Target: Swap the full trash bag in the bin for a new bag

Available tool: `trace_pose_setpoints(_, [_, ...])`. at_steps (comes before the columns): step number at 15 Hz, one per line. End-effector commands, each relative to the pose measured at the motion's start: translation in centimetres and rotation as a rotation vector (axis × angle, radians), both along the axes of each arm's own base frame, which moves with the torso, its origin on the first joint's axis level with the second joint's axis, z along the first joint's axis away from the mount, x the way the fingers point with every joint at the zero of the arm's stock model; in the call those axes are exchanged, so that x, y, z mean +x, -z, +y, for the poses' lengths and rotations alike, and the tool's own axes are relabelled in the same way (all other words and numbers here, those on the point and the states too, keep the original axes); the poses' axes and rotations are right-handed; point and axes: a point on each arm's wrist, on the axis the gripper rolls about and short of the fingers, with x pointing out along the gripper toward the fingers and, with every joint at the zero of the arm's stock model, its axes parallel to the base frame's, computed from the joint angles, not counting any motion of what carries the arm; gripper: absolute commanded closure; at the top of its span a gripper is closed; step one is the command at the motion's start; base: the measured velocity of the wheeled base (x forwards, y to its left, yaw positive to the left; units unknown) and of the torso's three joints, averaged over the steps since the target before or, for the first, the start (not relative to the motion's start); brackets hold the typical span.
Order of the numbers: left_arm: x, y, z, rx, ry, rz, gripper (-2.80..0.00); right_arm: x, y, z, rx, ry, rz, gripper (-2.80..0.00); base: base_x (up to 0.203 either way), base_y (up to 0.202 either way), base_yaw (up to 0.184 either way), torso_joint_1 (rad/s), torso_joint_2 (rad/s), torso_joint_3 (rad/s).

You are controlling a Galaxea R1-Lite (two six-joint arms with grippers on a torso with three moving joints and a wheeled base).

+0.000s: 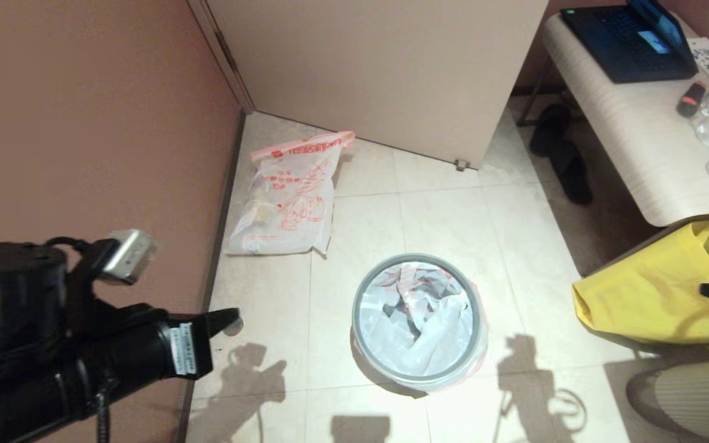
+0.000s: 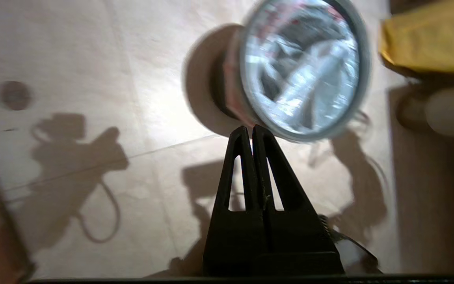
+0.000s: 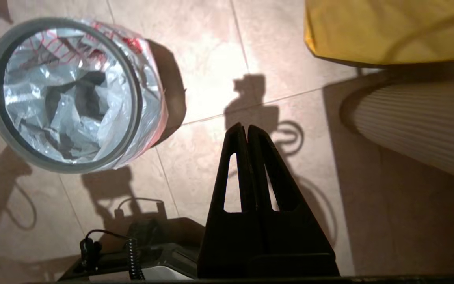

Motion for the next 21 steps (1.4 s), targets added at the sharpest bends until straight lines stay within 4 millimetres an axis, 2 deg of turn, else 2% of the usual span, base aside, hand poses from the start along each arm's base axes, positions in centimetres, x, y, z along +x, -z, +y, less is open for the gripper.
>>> trace_pose_setpoints(1, [-2.9,-1.3,3.1,0.033,-0.185,-0.150,0.00,-5.4,-1.7,-2.3,0.030,0.108,-0.146,0.00,0.000,0.000,0.000,0.000,0.00,0.000])
trace_pose_setpoints(3, [-4.2,-1.8,5.4,0.099,-0.353,-0.226,0.00,-8.6,-2.0,-3.2,0.034,0.177,-0.199,0.00,0.000,0.000,0.000,0.000,0.00,0.000])
trace_pose_setpoints(4, [-5.4,-2.3,6.4,0.103,-0.416,-0.280,0.00,-10.3,-2.0,-3.4,0.036,0.199,-0.229,0.00,0.000,0.000,0.000,0.000,0.00,0.000])
trace_pose_setpoints(7, [-8.9,-2.9,7.8,0.091,-0.528,-0.401,0.00,-14.2,-1.6,-3.6,0.025,0.213,-0.294,0.00,0.000,0.000,0.000,0.000,0.00,0.000])
trace_pose_setpoints(10, [-13.5,-1.9,8.5,0.085,-0.608,-0.464,0.00,-17.8,-0.8,-3.8,-0.026,0.203,-0.366,0.00,0.000,0.000,0.000,0.000,0.00,0.000])
trace_pose_setpoints(11, [-14.7,-1.1,8.5,0.086,-0.611,-0.465,0.00,-18.4,-0.6,-3.8,-0.059,0.193,-0.377,0.00,0.000,0.000,0.000,0.000,0.00,0.000])
trace_pose_setpoints(14, [-16.6,1.7,8.4,0.084,-0.577,-0.463,0.00,-19.5,0.1,-3.8,-0.125,0.161,-0.395,0.00,0.000,0.000,0.000,0.000,0.00,0.000])
trace_pose_setpoints(17, [-17.3,4.7,8.4,0.090,-0.572,-0.461,0.00,-20.4,1.0,-3.7,-0.129,0.216,-0.420,0.00,0.000,0.000,0.000,0.000,0.00,0.000])
trace_pose_setpoints(19, [-17.5,5.9,8.3,0.085,-0.558,-0.470,0.00,-21.2,2.6,-3.2,-0.128,0.260,-0.435,0.00,0.000,0.000,0.000,0.000,0.00,0.000])
trace_pose_setpoints(21, [-17.8,7.0,8.2,0.072,-0.506,-0.493,0.00,-21.2,2.7,-3.0,-0.061,0.237,-0.455,0.00,0.000,0.000,0.000,0.000,0.00,0.000])
